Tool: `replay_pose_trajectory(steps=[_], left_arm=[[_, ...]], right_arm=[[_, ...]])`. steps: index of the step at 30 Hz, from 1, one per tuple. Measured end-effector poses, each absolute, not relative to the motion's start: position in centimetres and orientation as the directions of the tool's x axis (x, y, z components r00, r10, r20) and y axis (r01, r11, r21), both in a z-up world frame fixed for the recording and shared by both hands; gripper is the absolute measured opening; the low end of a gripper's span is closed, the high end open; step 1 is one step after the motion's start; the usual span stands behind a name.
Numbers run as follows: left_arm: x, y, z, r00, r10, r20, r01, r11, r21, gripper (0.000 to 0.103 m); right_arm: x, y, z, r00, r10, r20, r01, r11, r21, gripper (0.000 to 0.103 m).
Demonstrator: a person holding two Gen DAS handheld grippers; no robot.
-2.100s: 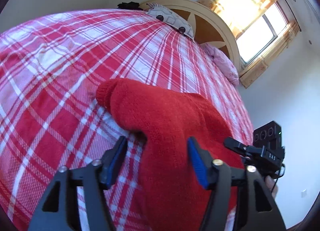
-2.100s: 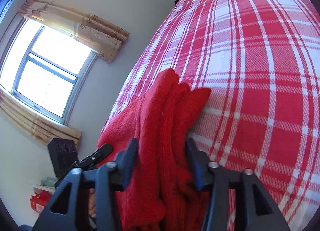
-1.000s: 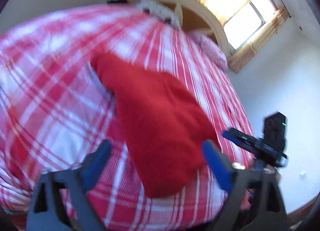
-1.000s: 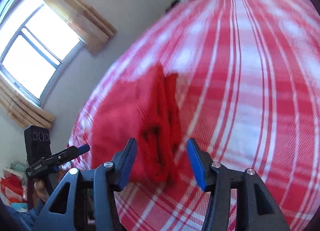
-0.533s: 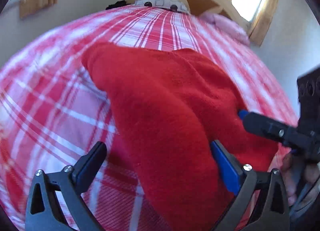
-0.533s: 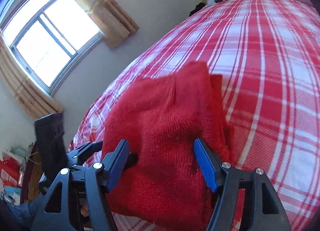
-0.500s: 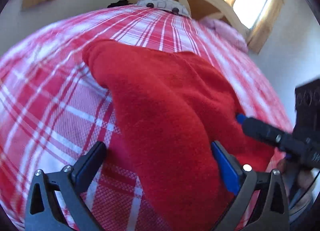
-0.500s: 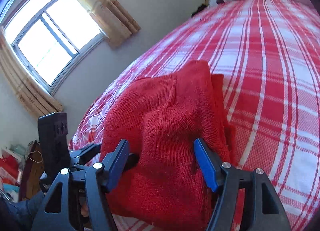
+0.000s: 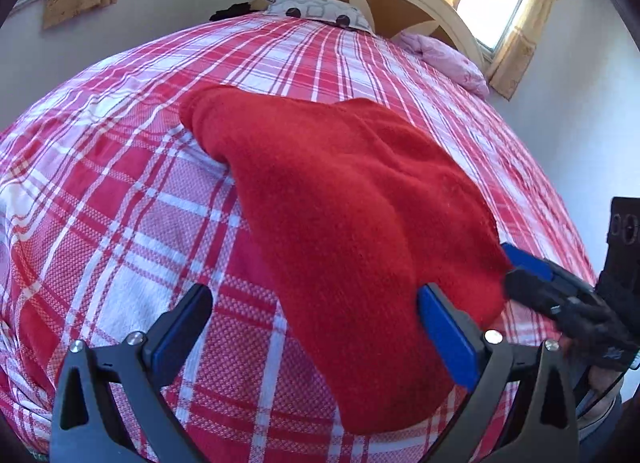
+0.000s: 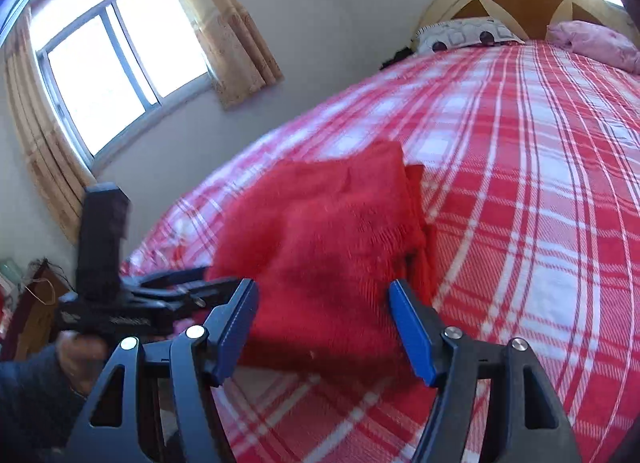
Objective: Fold small clothes
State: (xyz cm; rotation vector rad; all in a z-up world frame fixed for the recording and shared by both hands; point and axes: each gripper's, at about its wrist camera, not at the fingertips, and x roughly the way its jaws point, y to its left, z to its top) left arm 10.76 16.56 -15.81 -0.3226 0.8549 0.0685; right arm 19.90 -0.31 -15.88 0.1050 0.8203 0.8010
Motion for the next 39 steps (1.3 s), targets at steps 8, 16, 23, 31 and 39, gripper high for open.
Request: replay_pose_trajectory(steps=[8,16,23,31,39], left_arm=[[10.6,16.5,-16.7,0.67,-0.06,-0.74,-0.189,0.95,-0.249,0.103],[10.2,16.2,-16.4,0.667,-0.035,-0.744,-0.19,0.958,-0.215,0.103],[9.0,15.6,-14.5,0.676,0.039,-0.736,-0.195,0.973,-0.127,0.103],[6.6,14.6,-11.5,0.72,0.085,-0.689,-0.178,0.982,-0.065,0.103],[5.0,13.8,-7.9,0.797,0.094,-0.597,-0.162,0.985,-0.061,0.103]], right_arm=[[20.5,-0.7,-17.3,0.412,0.641,-0.648,-0.554,0.741,0.38,0.069],[19.2,-0.3,-16.5,0.436,0.573,-0.694,-0.539,0.784,0.309,0.069],[17.4,-1.4,-14.5,0.499,0.536,-0.681,-0.509,0.817,0.272,0.069],[14.1,-2.1,-12.0,0.565,0.509,-0.65,-0.512,0.833,0.207,0.069],[10.7,-3.2,-7.3,0.682,0.509,-0.525,-0.507,0.846,0.161,0.069]])
